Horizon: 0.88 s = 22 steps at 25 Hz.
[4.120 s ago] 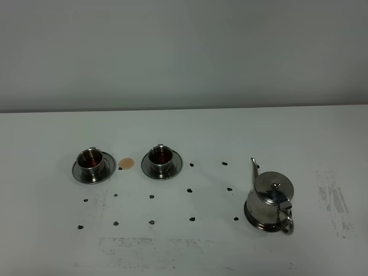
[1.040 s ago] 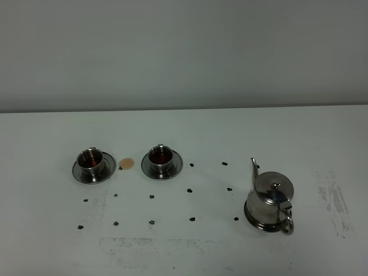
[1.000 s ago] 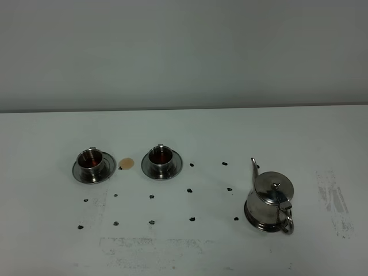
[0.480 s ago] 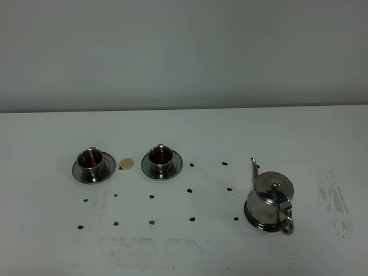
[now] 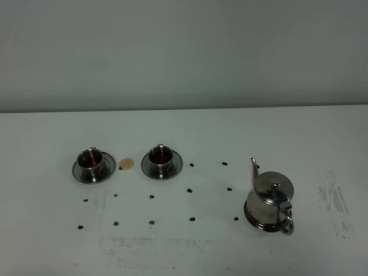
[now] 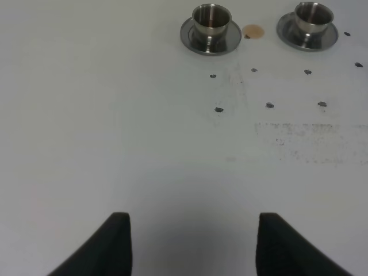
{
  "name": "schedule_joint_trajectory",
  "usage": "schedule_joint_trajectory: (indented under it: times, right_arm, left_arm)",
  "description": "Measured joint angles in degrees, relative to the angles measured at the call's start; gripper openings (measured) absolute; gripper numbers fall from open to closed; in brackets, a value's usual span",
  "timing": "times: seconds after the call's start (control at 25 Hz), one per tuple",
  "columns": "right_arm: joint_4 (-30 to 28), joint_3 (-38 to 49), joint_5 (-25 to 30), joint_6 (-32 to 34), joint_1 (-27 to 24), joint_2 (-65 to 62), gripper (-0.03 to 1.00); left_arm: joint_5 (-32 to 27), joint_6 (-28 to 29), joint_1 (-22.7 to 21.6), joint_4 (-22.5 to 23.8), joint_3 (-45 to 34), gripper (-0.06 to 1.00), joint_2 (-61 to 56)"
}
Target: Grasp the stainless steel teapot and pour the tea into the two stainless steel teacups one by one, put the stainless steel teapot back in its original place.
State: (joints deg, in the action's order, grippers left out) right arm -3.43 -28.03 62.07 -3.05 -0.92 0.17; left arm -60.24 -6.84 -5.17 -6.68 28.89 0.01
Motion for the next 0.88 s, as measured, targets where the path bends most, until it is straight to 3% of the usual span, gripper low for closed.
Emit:
schedule_joint_trajectory:
  times: [0.88]
  right_arm:
    - [-0.07, 0.0, -0.05, 0.0, 0.0, 0.0, 0.45]
  left_arm:
    - [0.0, 0.0, 0.0, 0.0, 0.0, 0.54, 0.0]
